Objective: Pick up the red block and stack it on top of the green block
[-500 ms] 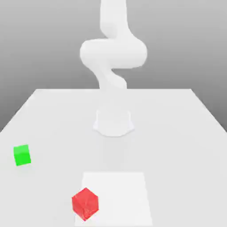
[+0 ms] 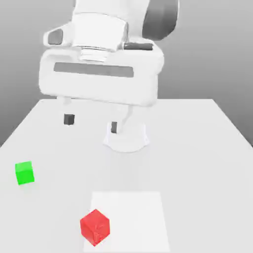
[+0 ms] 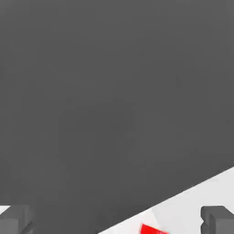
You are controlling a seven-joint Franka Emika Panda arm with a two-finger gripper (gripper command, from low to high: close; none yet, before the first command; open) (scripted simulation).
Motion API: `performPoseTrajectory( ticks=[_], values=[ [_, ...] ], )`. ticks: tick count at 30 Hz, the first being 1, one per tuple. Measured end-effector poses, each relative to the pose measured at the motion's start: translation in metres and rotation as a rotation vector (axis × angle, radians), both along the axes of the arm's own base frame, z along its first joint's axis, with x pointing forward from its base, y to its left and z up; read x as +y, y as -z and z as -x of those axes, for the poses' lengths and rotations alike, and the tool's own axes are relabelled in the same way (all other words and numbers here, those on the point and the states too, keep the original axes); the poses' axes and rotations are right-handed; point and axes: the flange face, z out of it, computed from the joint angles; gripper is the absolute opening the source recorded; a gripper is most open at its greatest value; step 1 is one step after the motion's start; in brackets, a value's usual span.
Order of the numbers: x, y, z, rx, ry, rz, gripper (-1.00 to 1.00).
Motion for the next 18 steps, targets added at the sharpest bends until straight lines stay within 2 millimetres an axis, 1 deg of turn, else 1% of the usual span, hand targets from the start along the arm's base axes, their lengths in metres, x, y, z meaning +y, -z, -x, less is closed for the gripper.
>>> performPoseTrajectory(
  ticks=[2, 5, 8, 10, 13, 14, 18],
  values=[
    [-0.008, 0.039, 0.001, 0.054, 0.056, -0.026, 0.00],
    [-0.018, 0.097, 0.010, 0.133, 0.144, -0.068, 0.00],
    [-0.019, 0.152, 0.024, 0.212, 0.218, -0.113, 0.00],
    [-0.019, 0.181, 0.028, 0.235, 0.242, -0.127, 0.00],
    [-0.019, 0.219, 0.029, 0.241, 0.249, -0.131, 0.00],
    [-0.019, 0.231, 0.030, 0.242, 0.249, -0.130, -1.00],
    [-0.019, 0.231, 0.030, 0.241, 0.249, -0.130, -1.00]
  ],
)
